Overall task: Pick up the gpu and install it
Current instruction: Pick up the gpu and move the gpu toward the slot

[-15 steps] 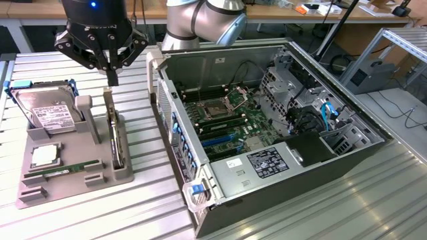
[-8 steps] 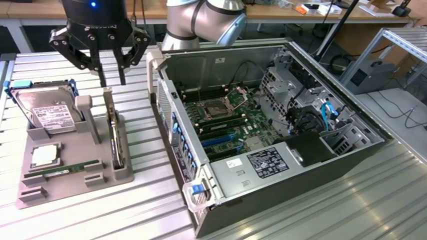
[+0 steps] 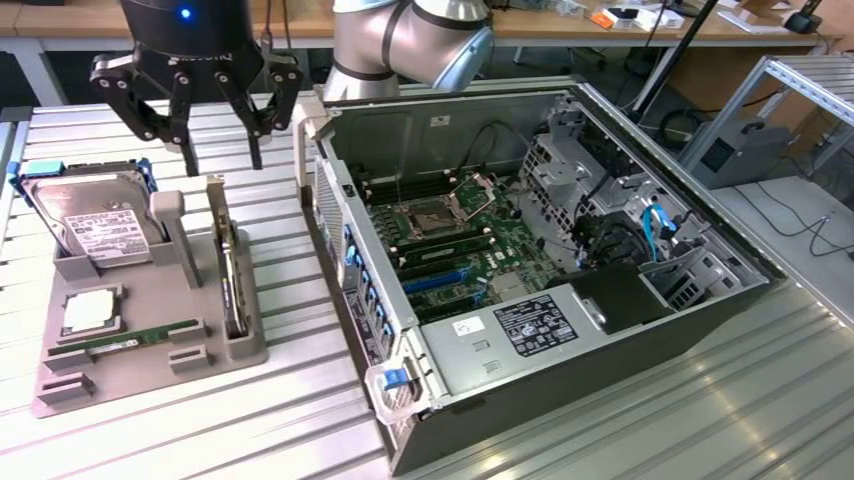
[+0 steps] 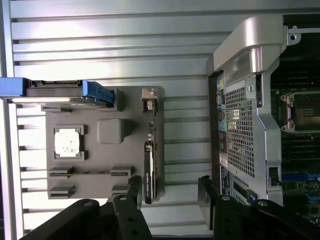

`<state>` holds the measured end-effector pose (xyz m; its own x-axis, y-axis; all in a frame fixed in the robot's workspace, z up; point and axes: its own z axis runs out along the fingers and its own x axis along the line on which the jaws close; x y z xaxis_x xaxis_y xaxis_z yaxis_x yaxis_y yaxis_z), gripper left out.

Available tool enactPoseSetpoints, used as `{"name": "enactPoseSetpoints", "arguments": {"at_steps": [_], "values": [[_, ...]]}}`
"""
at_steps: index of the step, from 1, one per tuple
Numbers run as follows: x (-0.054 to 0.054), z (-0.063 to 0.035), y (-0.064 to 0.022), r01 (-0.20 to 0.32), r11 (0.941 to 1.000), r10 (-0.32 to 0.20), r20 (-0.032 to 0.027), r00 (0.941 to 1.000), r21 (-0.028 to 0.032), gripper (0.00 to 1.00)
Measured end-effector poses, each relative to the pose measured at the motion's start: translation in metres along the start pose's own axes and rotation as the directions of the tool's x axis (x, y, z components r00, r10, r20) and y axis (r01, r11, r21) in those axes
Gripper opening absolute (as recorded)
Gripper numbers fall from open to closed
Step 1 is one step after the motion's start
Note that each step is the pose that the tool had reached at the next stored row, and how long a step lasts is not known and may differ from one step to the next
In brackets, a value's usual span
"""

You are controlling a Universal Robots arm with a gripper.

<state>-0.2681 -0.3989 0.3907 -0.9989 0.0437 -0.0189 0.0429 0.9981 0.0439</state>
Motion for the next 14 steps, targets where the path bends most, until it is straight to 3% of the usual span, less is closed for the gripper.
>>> {"name": "enactPoseSetpoints", "arguments": {"at_steps": [14], "values": [[0.0008, 0.0107, -0.0005, 0.000, 1.0000, 0.000, 0.0000, 1.0000, 0.0000, 0.57]]}}
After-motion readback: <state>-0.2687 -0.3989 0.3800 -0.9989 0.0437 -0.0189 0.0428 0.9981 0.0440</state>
